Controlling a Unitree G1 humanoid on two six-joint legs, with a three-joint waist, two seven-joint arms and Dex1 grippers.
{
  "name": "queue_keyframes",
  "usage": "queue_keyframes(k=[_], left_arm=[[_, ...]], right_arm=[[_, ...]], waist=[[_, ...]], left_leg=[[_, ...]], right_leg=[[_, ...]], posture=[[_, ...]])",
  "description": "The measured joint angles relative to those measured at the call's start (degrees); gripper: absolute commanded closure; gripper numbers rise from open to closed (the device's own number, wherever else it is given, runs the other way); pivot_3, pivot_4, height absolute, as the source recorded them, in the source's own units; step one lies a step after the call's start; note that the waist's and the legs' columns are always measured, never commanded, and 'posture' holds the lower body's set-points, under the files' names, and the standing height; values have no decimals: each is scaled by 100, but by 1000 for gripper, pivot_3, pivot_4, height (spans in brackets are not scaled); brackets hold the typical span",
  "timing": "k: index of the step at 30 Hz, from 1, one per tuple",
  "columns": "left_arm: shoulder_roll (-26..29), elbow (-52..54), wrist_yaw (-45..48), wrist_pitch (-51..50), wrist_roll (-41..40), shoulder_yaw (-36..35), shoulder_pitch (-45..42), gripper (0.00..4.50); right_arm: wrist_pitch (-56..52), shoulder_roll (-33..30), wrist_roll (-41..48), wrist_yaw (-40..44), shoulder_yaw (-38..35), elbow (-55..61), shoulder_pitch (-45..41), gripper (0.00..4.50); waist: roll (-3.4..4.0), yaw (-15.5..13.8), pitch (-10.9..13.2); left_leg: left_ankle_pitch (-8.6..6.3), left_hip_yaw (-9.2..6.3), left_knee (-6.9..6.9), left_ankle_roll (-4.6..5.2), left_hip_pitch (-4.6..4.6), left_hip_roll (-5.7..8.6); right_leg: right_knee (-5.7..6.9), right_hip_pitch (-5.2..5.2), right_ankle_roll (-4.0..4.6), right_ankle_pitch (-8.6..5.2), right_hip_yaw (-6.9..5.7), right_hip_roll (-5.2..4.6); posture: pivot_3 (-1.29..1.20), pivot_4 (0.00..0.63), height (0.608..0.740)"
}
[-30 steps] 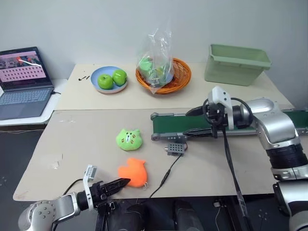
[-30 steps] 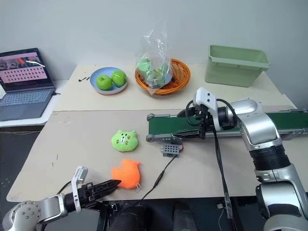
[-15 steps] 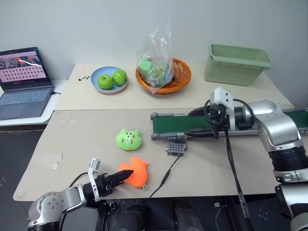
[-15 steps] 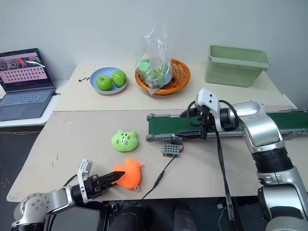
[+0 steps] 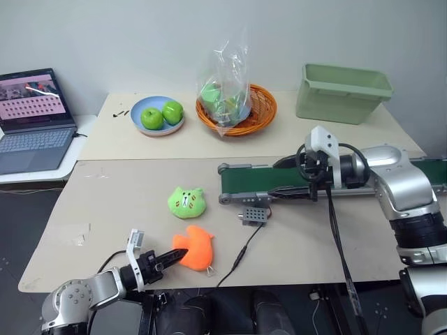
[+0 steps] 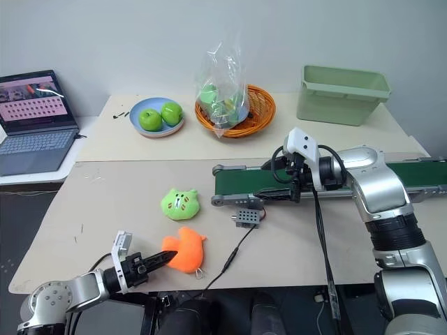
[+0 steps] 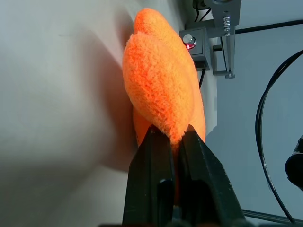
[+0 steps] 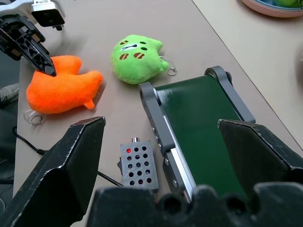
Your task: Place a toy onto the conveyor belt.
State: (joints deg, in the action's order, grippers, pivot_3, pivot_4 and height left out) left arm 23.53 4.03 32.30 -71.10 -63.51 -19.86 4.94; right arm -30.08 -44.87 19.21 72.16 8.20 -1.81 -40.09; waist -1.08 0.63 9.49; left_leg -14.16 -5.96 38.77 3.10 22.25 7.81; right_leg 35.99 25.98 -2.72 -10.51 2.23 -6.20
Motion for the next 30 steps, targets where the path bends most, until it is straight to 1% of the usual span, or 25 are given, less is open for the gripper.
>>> queue_keyframes(k=[6,8,11,13,16,18,19,21,22,23,24,25,26,28,30], left_arm=[[115,453,20,-7,-285,-197,62,4475],[343,892,-19,30,-528,-449,-11,4475],[760,1592,14,526,-470,-744,-197,4475],[819,1810,43,899,-317,-767,-404,4475],[943,1995,3,1446,-183,-850,-1019,4475],[981,2094,-35,1686,-140,-852,-1252,4475],[1037,2156,-71,1862,89,-742,-1408,4475],[1692,2444,7,2188,950,-32,-1654,4475],[2140,2727,131,2408,1545,546,-1854,4475],[2260,2891,197,2527,1822,801,-1976,4475],[2348,3100,289,2833,2287,1245,-2157,4475],[2520,3089,364,3318,2892,1649,-2213,4475],[2819,2978,438,3769,3495,2000,-2232,4475],[3096,2674,513,4651,4567,2373,-2259,4475],[3145,2379,476,5412,5305,2572,-2324,4475]], right_arm=[[6,-1,-4,5,0,-3,0,0],[6,-1,-5,10,0,-4,0,0],[12,0,-11,20,1,-13,-2,0],[33,15,-45,33,11,-88,-35,0],[129,110,-109,49,50,-220,-202,0],[185,124,-118,78,50,-252,-231,0],[203,134,-133,100,53,-309,-238,0],[226,163,-204,130,93,-394,-254,0],[236,184,-224,147,128,-429,-275,0],[242,197,-228,152,134,-439,-282,0],[246,257,-234,156,165,-447,-312,0],[250,264,-237,162,173,-447,-320,0],[250,263,-238,166,175,-444,-322,0],[250,254,-251,182,174,-448,-320,0],[250,252,-263,201,174,-448,-320,0]], waist=[[-3,-8,1],[-4,-7,2],[-3,-7,2],[-3,-12,2],[-4,-24,2],[-4,-20,2],[-4,-20,3],[-21,-24,12],[-20,-22,12],[-17,-24,11],[-15,-28,10],[-17,-11,12],[-19,1,13],[-17,15,12],[-17,4,12]], left_leg=[[0,-1,1,-1,3,-1],[0,-1,1,-2,4,-4],[-1,5,0,-4,3,-2],[-1,5,0,-4,5,-2],[3,5,0,-10,5,-3],[3,5,-1,-9,5,-3],[3,5,0,-10,7,-3],[9,7,0,-19,14,-3],[9,8,-2,-19,13,-1],[7,11,-4,-17,12,-1],[4,15,-3,-11,13,1],[4,15,-3,-11,14,-1],[7,16,-4,-16,14,-2],[6,21,-23,-13,10,-7],[6,20,-28,-12,9,-13]], right_leg=[[1,2,0,0,-1,0],[1,4,0,0,-1,0],[-4,3,1,0,1,-1],[-7,2,1,1,1,0],[-7,3,5,6,-1,2],[-11,3,5,6,0,3],[-12,3,5,6,0,3],[-16,4,9,10,-1,3],[-16,4,8,11,2,4],[-19,3,6,11,5,4],[-25,3,3,13,6,3],[-23,7,3,13,6,6],[-27,7,4,13,5,7],[-26,15,9,16,12,10],[-28,15,11,17,9,10]], posture=[[0,150,732],[0,150,732],[0,150,732],[0,150,732],[0,150,732],[0,150,732],[0,150,732],[0,150,732],[0,150,732],[0,150,732],[0,150,732],[0,150,732],[0,150,732],[0,150,732],[0,150,732]])
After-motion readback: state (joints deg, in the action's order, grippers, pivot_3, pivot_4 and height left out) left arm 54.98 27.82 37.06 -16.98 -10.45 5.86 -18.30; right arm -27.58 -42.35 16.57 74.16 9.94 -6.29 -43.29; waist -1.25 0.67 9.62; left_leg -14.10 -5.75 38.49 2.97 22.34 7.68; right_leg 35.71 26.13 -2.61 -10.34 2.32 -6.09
